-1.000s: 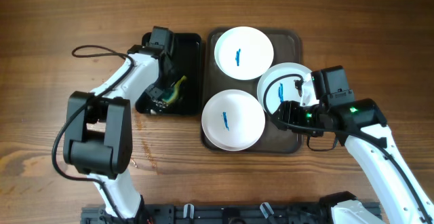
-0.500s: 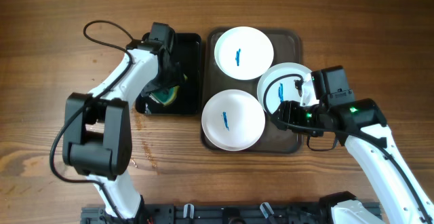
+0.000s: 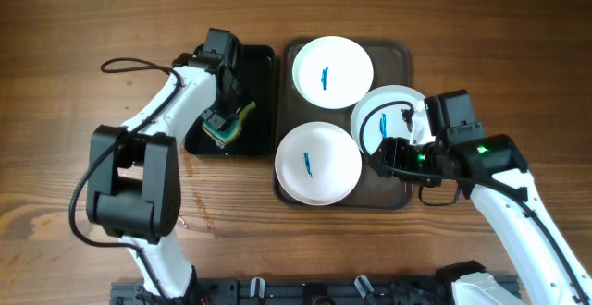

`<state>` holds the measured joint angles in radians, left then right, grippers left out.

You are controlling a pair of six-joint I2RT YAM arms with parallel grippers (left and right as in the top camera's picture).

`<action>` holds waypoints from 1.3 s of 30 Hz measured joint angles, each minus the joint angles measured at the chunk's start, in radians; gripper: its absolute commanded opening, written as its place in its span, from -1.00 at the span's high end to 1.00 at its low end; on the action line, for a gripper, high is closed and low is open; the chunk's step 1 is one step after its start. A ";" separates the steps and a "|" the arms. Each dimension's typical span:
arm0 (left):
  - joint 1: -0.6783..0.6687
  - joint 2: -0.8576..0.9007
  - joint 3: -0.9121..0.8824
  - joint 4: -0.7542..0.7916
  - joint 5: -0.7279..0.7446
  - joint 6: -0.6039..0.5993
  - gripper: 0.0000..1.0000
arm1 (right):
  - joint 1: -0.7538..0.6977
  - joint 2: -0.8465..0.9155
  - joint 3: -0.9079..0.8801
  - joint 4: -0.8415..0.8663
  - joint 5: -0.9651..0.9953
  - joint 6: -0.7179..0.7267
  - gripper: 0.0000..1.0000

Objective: Clean dirty plates on tray and stack at the side
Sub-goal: 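Dip the sponge in the black tray water with the left gripper, then tilt the plate with right gripper and scrub it with the sponge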

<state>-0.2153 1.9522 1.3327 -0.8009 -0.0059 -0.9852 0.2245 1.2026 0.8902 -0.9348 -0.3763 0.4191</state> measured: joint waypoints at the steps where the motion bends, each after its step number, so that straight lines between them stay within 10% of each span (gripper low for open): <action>1: -0.001 0.011 0.000 0.000 -0.012 -0.004 0.63 | 0.000 0.000 0.000 0.000 0.000 0.000 -0.30; 2: -0.002 0.018 0.000 0.001 -0.021 -0.003 0.92 | 0.000 0.000 0.000 0.000 0.000 0.000 -0.30; 20: -0.001 -0.036 0.094 -0.170 0.132 0.674 0.92 | 0.000 0.000 0.000 0.015 0.044 -0.031 -0.22; 35: -0.001 -0.142 0.048 -0.154 0.023 0.721 0.92 | 0.011 0.152 -0.043 0.101 -0.010 -0.084 -0.21; 39: -0.038 -0.310 0.048 -0.179 0.034 0.722 0.92 | 0.011 0.266 -0.044 0.206 -0.014 -0.089 0.12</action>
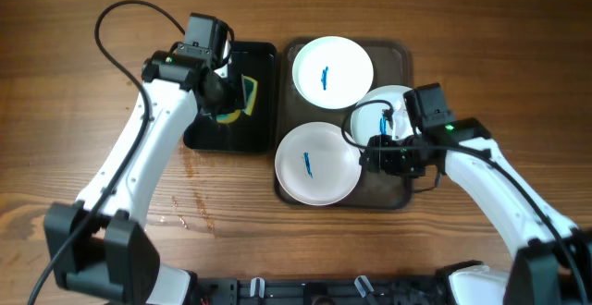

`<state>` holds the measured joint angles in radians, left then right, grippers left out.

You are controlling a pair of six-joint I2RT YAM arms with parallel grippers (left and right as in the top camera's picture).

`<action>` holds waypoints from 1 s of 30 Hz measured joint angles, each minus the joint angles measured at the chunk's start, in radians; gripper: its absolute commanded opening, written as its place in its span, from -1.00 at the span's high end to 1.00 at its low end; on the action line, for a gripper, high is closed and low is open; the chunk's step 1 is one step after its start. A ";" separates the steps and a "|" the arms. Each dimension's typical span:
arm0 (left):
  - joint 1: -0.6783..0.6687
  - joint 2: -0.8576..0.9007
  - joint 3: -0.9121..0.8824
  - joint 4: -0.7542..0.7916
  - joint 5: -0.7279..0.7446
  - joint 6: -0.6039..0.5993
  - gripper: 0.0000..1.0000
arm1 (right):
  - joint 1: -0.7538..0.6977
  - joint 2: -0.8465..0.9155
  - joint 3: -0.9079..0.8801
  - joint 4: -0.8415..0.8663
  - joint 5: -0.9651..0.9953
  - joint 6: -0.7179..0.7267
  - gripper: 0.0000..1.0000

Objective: Clean dirty plates on tray and stack at the side
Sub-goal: 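Tilt the plate with right gripper and scrub it with the sponge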

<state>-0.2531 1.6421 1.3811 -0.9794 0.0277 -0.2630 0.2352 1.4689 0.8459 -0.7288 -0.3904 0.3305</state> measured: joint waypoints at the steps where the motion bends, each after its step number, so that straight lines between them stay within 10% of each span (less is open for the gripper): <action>1: -0.016 -0.013 0.000 -0.018 0.000 0.000 0.92 | 0.001 0.042 0.000 0.039 -0.009 -0.018 0.20; 7: -0.053 -0.013 0.000 -0.050 0.032 -0.005 0.92 | 0.080 0.219 0.000 0.140 0.043 0.044 0.92; 21: -0.410 0.312 -0.100 0.258 0.215 -0.116 0.92 | 0.083 0.219 0.000 0.169 0.065 0.222 0.92; 30: -0.396 0.357 -0.040 0.117 0.043 -0.116 0.92 | 0.092 0.220 0.000 0.174 0.057 0.223 0.91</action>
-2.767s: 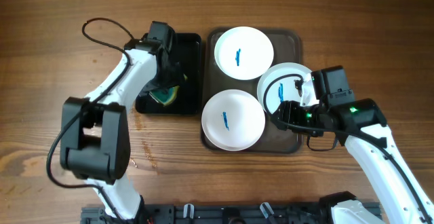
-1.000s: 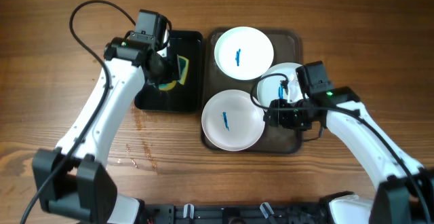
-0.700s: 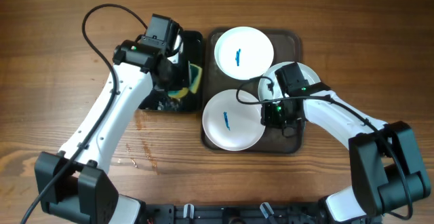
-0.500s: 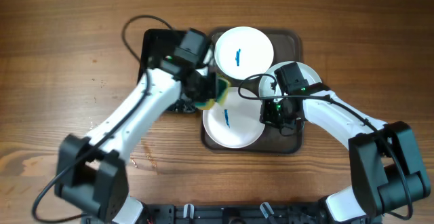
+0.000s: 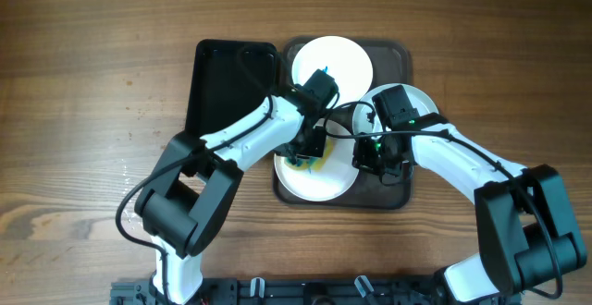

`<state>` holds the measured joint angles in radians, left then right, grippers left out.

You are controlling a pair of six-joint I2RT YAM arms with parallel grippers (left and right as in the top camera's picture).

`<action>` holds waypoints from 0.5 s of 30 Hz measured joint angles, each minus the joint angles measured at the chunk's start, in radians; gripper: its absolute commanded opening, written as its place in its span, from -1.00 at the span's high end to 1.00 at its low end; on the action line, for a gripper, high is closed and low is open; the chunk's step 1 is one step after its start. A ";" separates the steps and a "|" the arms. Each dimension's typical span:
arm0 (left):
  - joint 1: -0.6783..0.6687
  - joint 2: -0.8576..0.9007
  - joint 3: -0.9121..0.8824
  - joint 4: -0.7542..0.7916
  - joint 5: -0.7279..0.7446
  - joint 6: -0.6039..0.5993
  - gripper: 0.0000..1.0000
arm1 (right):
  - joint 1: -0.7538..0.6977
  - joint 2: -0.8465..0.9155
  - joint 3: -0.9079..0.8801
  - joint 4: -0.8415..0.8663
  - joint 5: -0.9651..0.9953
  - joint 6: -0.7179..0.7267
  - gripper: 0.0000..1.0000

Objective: Clean dirty plates on tray and stack at the side
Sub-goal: 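Tilt the plate with right gripper and scrub it with the sponge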

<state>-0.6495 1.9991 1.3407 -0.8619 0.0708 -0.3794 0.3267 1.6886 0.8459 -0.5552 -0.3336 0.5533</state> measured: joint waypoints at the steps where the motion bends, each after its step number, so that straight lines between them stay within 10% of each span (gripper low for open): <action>1: 0.008 0.000 0.000 -0.003 -0.002 -0.001 0.92 | 0.000 0.000 0.000 0.000 -0.003 0.000 0.92; 15: -0.022 0.013 -0.028 0.077 0.327 0.193 0.92 | -0.013 -0.005 0.001 -0.037 0.018 0.003 0.91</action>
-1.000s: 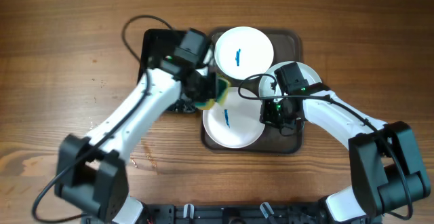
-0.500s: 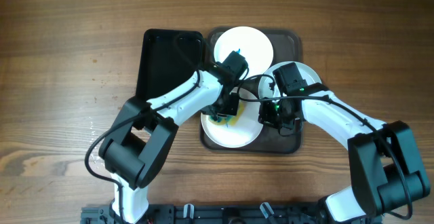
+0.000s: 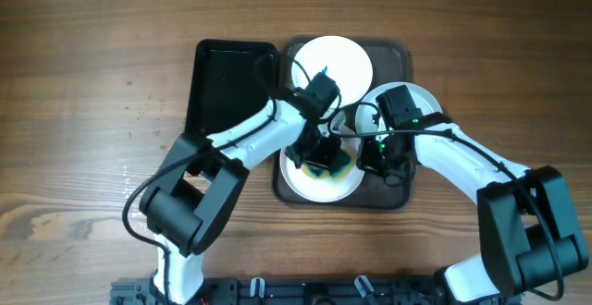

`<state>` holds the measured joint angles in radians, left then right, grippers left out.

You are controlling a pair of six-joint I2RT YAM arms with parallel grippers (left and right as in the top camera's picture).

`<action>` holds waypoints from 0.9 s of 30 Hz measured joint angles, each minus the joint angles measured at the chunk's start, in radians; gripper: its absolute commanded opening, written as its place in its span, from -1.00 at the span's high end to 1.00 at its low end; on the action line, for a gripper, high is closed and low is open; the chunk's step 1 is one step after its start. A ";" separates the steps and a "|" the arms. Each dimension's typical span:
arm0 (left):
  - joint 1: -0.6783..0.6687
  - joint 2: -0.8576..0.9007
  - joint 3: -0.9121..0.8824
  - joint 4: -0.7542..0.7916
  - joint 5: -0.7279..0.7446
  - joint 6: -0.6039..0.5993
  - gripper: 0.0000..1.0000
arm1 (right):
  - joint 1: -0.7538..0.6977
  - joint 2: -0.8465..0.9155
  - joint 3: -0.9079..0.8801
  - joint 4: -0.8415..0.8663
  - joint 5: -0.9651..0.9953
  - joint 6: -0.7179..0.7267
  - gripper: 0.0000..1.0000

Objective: Clean dirty plates on tray and stack at the side
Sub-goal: 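Tilt the plate with right gripper and scrub it with the sponge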

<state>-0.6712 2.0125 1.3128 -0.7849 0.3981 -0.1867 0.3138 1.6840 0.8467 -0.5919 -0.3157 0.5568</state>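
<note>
Three white plates lie on the brown tray (image 3: 400,57). The far plate (image 3: 344,60) carries a blue smear. My right arm covers part of the right plate (image 3: 407,95). Over the near plate (image 3: 310,183) my left gripper (image 3: 328,160) is shut on a yellow-green sponge (image 3: 340,164), which presses on the plate's right half. My right gripper (image 3: 368,157) sits at that plate's right rim, and its jaws are too dark to read. No blue mark shows on the near plate, as the sponge and gripper cover its middle.
A black tray (image 3: 227,88) stands to the left of the brown tray with nothing in it. Both arms cross over the brown tray's middle. Bare wooden table (image 3: 92,111) surrounds the trays.
The sponge in my left gripper has shifted from the near plate's middle-left to its right half. My right gripper has stayed at the plate's right rim.
At first my left gripper was at the sponge in the black tray. Then it held the sponge at that tray's right edge. Later the sponge was on the near plate, and now it is further right there. My right gripper stayed beside the near plate throughout.
</note>
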 measured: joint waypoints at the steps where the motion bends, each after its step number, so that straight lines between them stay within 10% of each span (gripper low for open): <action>1: -0.004 0.002 0.000 -0.019 0.020 0.008 0.92 | 0.000 0.000 0.000 -0.001 0.002 0.000 0.91; 19: 0.071 0.005 0.066 -0.129 -0.321 -0.254 0.92 | 0.021 0.000 0.001 0.031 -0.046 0.026 0.91; 27: 0.117 0.032 0.064 0.152 -0.077 -0.221 0.92 | -0.007 -0.001 0.013 0.024 0.003 0.050 0.91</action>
<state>-0.5541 2.0441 1.3773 -0.6327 0.3210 -0.4080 0.3065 1.6829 0.8593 -0.5674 -0.3122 0.6064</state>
